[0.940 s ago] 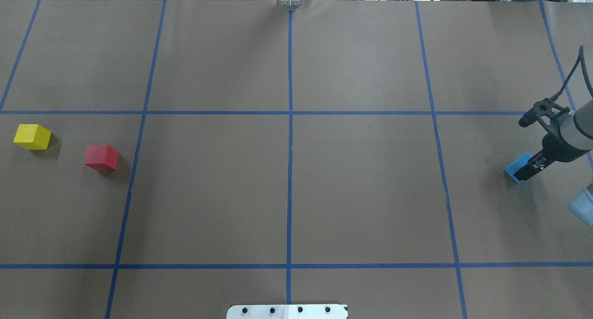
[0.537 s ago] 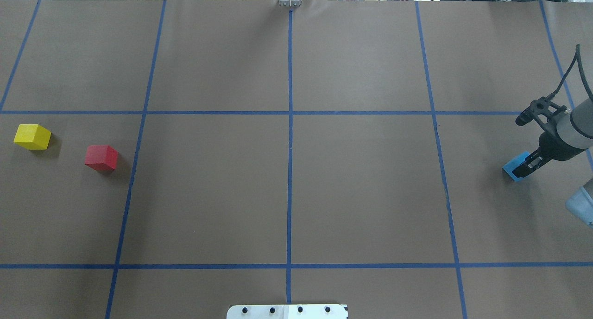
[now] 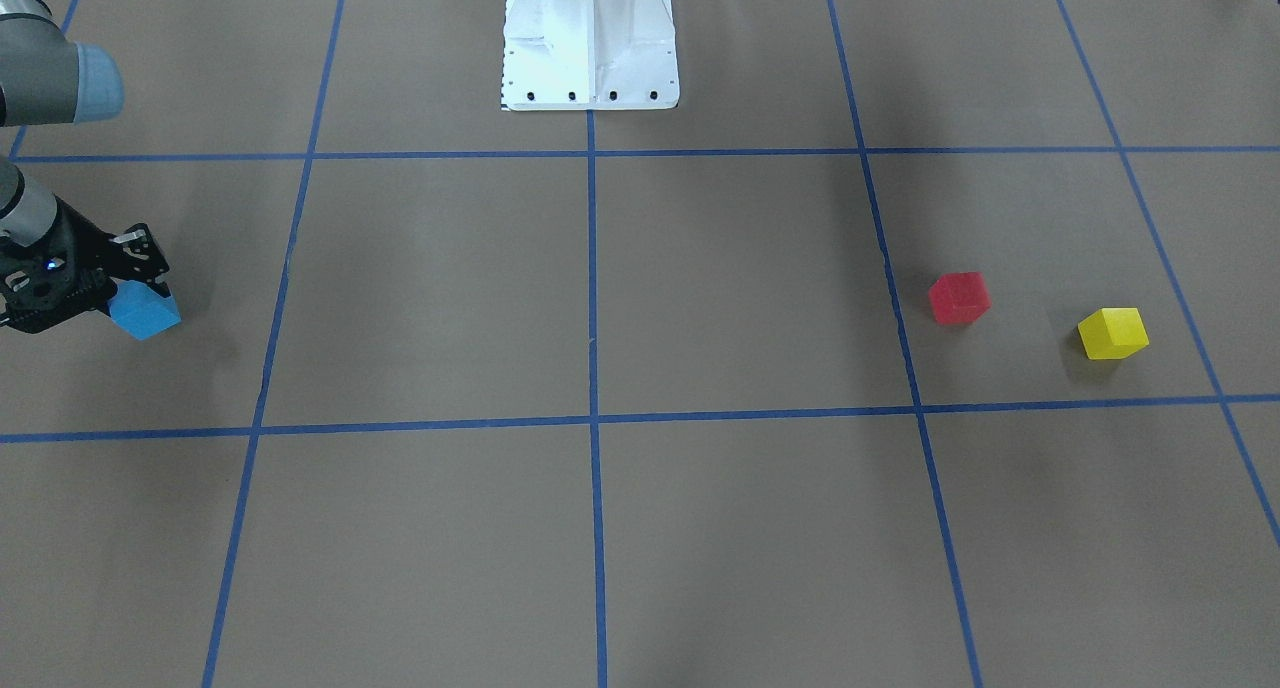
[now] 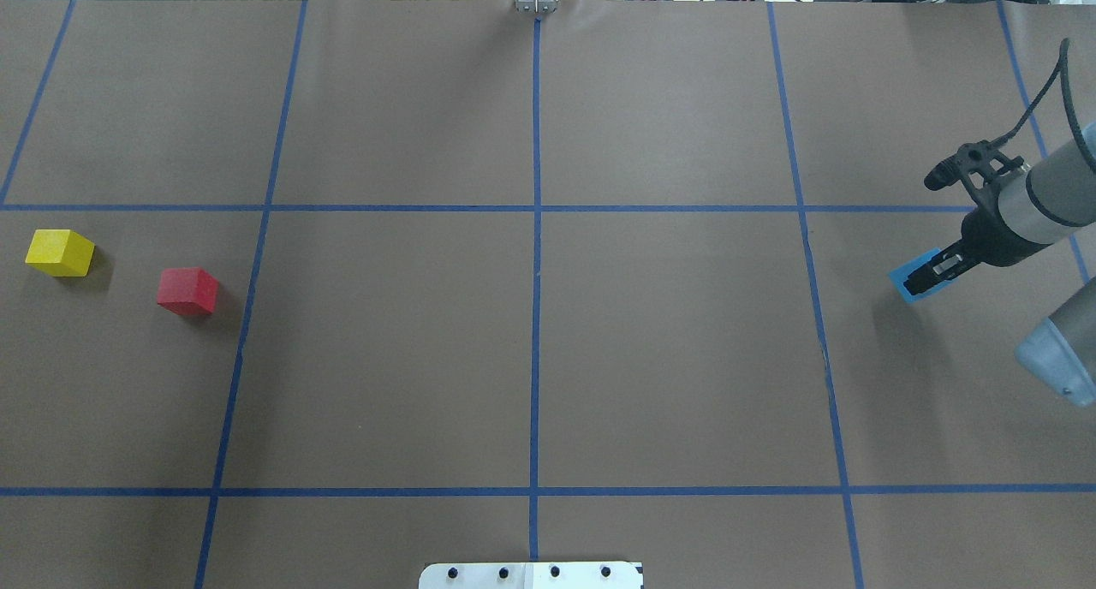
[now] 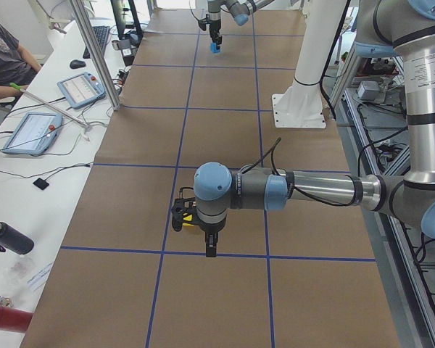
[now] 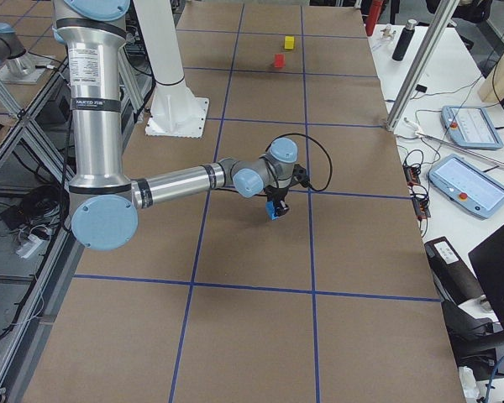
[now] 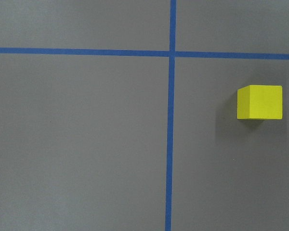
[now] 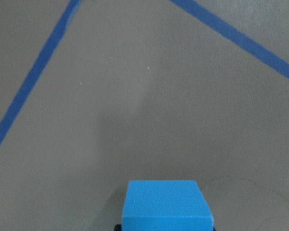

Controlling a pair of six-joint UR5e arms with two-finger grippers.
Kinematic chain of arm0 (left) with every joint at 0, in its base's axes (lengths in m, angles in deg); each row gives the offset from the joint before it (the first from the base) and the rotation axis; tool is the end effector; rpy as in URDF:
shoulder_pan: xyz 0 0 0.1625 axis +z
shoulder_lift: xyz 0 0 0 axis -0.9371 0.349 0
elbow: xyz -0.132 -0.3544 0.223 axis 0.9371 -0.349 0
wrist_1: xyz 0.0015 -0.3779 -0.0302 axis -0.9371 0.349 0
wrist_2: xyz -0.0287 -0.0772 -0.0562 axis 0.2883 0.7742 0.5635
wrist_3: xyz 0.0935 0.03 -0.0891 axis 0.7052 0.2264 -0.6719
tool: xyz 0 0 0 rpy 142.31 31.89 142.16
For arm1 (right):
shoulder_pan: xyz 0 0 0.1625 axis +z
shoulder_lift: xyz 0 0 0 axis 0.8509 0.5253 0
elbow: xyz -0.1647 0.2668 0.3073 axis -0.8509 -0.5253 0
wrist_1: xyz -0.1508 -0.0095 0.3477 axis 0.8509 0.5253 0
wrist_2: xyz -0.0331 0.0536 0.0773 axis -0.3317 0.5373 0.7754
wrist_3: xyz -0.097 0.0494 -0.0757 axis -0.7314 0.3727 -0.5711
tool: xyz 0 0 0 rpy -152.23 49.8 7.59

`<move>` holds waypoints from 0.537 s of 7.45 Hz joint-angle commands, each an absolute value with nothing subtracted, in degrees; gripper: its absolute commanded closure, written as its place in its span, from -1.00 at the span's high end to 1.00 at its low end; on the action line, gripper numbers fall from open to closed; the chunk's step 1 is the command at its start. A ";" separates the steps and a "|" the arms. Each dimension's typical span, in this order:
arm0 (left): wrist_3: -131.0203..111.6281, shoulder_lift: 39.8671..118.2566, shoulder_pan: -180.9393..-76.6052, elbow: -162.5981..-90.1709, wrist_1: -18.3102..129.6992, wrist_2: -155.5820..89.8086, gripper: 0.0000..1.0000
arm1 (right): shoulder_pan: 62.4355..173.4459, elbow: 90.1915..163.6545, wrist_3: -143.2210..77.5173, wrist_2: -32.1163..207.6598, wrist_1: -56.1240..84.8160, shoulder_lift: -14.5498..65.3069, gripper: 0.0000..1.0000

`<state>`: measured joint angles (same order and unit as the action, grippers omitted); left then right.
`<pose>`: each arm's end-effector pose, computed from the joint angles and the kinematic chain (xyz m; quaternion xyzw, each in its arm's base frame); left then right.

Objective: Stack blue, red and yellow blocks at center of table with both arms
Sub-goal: 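Lift the blue cube with the right gripper and carry it to table center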

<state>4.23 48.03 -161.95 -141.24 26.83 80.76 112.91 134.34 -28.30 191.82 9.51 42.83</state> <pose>-0.0546 -0.3674 0.6559 0.0198 0.3838 -0.0196 0.9230 -0.2501 -0.4440 0.5596 0.0795 -0.3902 -0.1988 0.8955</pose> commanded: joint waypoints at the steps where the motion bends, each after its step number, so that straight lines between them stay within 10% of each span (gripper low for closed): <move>1: 4.15 48.13 -161.86 -141.15 28.18 80.84 1.00 | 108.17 134.30 -9.01 191.75 10.54 34.28 -1.00; 4: 4.16 48.04 -161.60 -141.15 28.10 80.84 1.00 | 98.08 132.99 6.51 183.81 27.65 14.95 -1.00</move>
